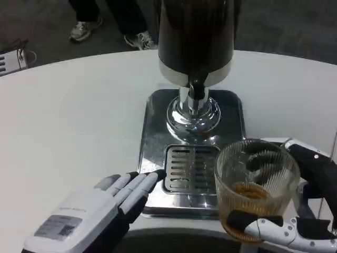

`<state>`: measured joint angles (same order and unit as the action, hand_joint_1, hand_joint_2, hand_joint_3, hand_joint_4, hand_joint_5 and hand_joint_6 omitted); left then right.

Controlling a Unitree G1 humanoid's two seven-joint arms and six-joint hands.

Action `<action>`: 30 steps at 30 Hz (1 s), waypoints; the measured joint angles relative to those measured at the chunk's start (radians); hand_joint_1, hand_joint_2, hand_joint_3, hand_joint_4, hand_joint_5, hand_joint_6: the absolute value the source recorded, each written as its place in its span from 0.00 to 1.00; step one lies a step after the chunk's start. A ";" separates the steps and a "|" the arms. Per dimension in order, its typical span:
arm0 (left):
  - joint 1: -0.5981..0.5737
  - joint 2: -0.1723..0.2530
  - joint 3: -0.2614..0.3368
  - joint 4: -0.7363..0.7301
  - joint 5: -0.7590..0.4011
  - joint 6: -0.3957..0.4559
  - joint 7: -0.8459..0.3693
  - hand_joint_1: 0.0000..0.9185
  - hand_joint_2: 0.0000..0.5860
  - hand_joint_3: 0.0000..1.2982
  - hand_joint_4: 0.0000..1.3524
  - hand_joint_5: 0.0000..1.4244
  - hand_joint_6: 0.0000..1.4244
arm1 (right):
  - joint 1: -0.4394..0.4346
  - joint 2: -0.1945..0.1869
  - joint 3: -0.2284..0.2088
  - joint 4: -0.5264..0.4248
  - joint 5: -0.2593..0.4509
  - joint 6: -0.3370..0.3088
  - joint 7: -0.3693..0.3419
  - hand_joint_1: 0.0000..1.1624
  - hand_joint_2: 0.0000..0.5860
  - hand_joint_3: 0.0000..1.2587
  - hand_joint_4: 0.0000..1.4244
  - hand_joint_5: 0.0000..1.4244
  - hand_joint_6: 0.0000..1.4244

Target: Grasp the cup under the faucet to collect the drink, then remove the cup.

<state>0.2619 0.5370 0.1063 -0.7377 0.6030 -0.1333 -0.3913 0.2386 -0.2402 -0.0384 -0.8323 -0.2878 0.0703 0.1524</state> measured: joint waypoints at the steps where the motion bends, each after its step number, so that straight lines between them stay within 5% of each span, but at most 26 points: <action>1: -0.001 0.002 0.000 0.000 -0.001 0.000 -0.001 0.00 0.14 0.00 0.00 0.00 0.00 | 0.000 0.000 0.000 0.000 0.000 0.000 0.000 0.82 0.43 0.95 1.00 1.00 1.00; 30: 0.011 0.008 0.002 0.000 -0.012 0.003 -0.019 0.00 0.13 0.00 0.00 0.00 0.00 | 0.023 0.004 0.000 -0.041 -0.016 -0.002 0.000 0.82 0.43 0.94 1.00 1.00 1.00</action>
<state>0.2727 0.5453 0.1085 -0.7376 0.5911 -0.1306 -0.4107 0.2615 -0.2357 -0.0388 -0.8731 -0.3038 0.0682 0.1523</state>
